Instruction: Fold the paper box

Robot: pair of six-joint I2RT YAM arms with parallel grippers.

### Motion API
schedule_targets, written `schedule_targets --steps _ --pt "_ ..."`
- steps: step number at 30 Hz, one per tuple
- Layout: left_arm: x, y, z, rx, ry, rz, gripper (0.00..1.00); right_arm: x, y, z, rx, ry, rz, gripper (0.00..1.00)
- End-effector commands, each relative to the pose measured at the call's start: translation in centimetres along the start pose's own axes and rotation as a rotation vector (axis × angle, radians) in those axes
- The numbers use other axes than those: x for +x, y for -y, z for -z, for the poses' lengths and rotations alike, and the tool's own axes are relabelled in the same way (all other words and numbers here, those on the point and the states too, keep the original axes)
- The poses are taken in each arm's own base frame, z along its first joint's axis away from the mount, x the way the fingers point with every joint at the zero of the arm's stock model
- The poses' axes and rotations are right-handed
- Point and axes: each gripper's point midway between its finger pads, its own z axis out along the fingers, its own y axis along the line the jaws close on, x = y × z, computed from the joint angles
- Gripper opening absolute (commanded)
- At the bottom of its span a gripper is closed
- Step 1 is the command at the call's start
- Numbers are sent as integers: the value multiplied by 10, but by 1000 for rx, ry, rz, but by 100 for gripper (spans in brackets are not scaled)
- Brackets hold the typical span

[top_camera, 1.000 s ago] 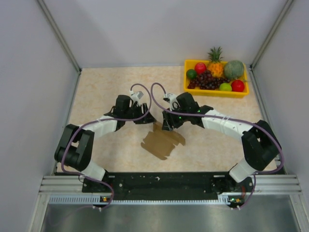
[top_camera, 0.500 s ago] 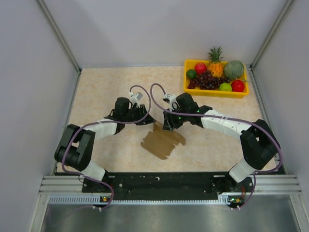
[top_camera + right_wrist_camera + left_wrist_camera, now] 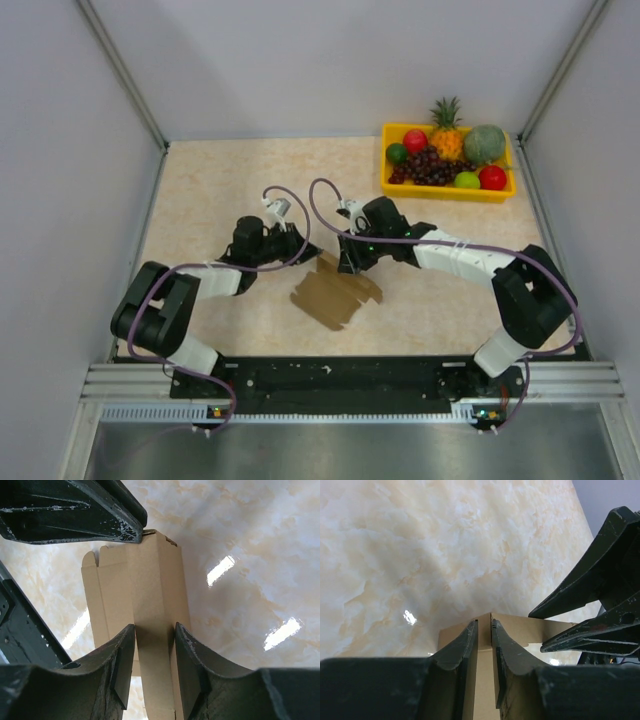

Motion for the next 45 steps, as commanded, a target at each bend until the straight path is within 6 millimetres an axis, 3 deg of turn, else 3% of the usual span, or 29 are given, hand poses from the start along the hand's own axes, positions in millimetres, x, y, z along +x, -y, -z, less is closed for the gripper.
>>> schedule_targets --steps 1,9,13,16,18,21,23,27,29,30,31,33,34,36,37,38,39,40,43,45 --pt "73 -48 15 -190 -160 110 20 -5 -10 -4 -30 20 14 38" --pt "88 -52 18 -216 -186 216 16 -18 -13 1 -31 45 20 38" --pt "84 -48 20 -211 -168 208 19 -24 -18 4 -41 56 22 38" --pt "69 -41 20 -201 -137 185 29 -34 -24 9 -52 76 11 41" --pt "59 -34 22 -198 -124 170 42 -47 -31 17 -67 103 11 46" --pt "34 -22 24 -199 -105 136 55 -70 -41 33 -79 160 2 56" --pt "12 -11 26 -193 -65 101 60 -82 -41 47 -88 194 -25 62" --pt "-4 -2 40 -234 -71 39 66 -89 -23 77 -85 255 -101 71" --pt "-20 7 50 -246 -45 -7 69 -74 -6 87 -44 266 -138 73" --pt "-24 7 55 -266 -44 -45 69 -73 -8 102 -41 301 -138 73" --pt "-30 15 63 -272 -49 -65 69 -51 -1 99 -28 272 -184 73" --pt "-47 29 69 -249 -44 -147 70 -39 5 113 -2 306 -226 73" --pt "-45 35 71 -235 -75 -162 71 -20 8 108 8 279 -307 73" --pt "-57 54 69 -167 -98 -298 69 -9 7 110 7 297 -401 70" --pt "-50 65 61 -163 -133 -375 68 9 4 109 -5 297 -514 69" --pt "-43 61 60 -230 -170 -436 66 14 3 108 -17 309 -554 66" --pt "-53 68 57 -269 -166 -548 65 20 4 108 -23 325 -588 66" --pt "-39 71 47 -311 -224 -650 64 30 5 110 -19 345 -628 66" --pt "-29 81 39 -285 -285 -677 59 45 17 115 62 370 -597 66" --pt "-36 78 42 -337 -261 -640 59 54 16 113 52 345 -502 66"
